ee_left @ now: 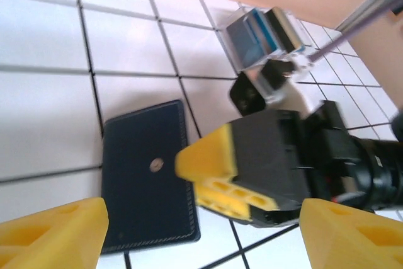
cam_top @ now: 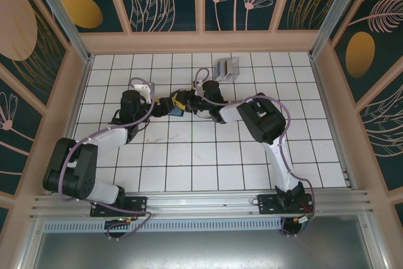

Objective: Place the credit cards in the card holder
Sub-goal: Open the card holder at the center of the table.

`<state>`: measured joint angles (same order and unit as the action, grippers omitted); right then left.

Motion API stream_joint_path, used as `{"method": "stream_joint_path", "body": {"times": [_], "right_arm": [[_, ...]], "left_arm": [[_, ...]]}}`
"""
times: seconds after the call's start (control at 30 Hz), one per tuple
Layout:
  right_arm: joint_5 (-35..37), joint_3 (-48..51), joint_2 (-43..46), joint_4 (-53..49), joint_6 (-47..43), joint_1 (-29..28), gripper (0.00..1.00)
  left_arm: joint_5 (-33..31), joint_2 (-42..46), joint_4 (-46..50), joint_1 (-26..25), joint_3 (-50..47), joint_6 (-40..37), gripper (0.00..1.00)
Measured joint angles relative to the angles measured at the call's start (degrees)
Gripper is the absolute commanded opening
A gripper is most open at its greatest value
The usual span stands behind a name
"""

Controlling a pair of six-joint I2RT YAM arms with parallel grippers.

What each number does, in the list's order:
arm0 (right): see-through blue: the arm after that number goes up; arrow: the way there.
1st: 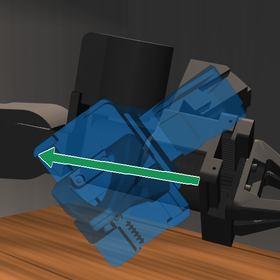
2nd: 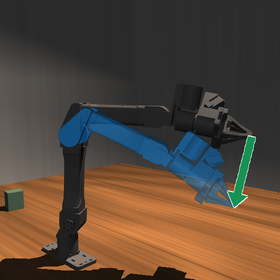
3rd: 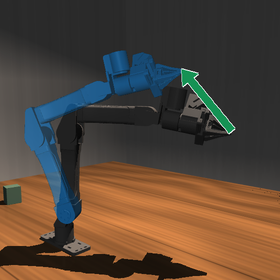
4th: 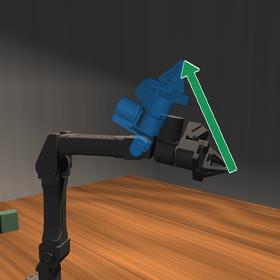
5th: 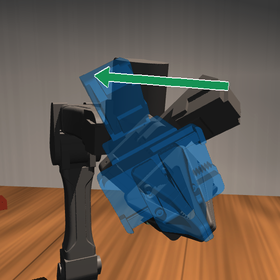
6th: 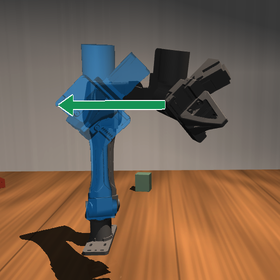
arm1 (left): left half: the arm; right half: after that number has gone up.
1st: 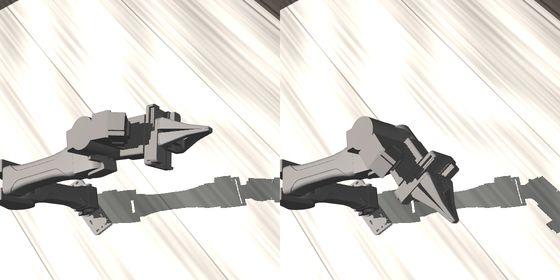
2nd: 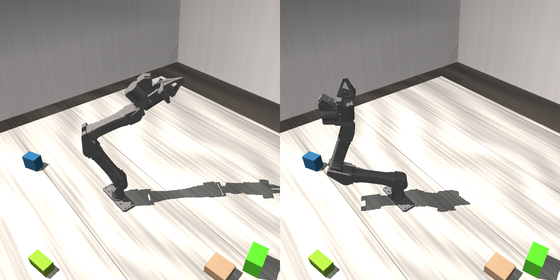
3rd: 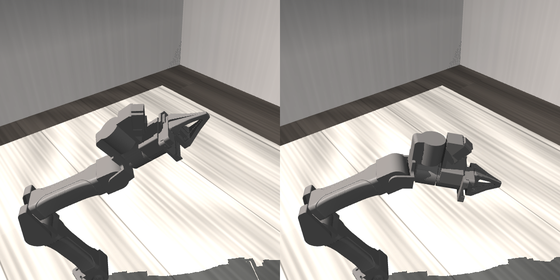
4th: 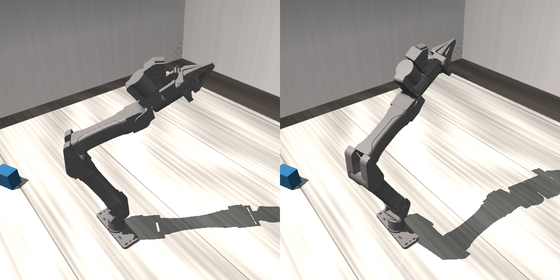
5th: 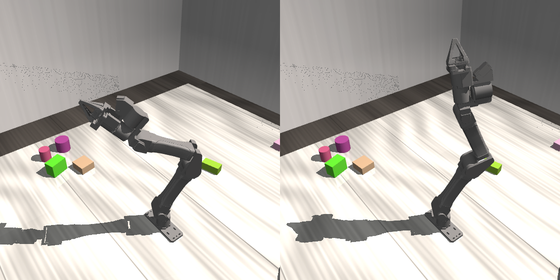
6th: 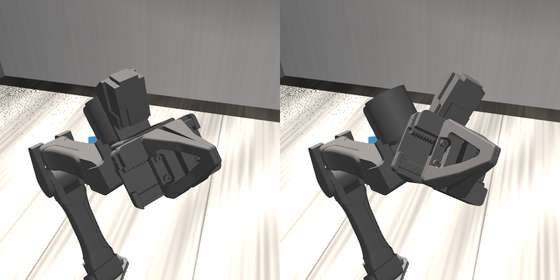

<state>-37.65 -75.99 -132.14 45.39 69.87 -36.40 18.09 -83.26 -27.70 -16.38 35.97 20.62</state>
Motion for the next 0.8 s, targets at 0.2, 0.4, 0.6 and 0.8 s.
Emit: {"method": "stream_joint_path", "body": {"times": [0.2,0.4,0.6,0.8], "right_arm": [[-1.68,-3.93,-0.72,-3.82,-0.94,1.09,0.36],[-3.32,-9.31,-2.62,-8.26,-2.14,2.23,0.39],[-4.52,-11.87,-3.78,-11.17,-3.34,2.62,0.39],[-4.94,-12.7,-5.27,-11.39,-3.28,2.62,0.39]], "left_arm": [[-6.67,-4.83,-3.15,-3.48,-1.11,-10.19,0.78],[-11.98,-10.45,-2.95,-4.76,-0.15,-13.14,0.78],[-15.32,-13.64,-1.86,-5.4,3.61,-13.55,0.77],[-18.47,-19.39,0.76,-5.4,10.71,-11.72,0.58]]}}
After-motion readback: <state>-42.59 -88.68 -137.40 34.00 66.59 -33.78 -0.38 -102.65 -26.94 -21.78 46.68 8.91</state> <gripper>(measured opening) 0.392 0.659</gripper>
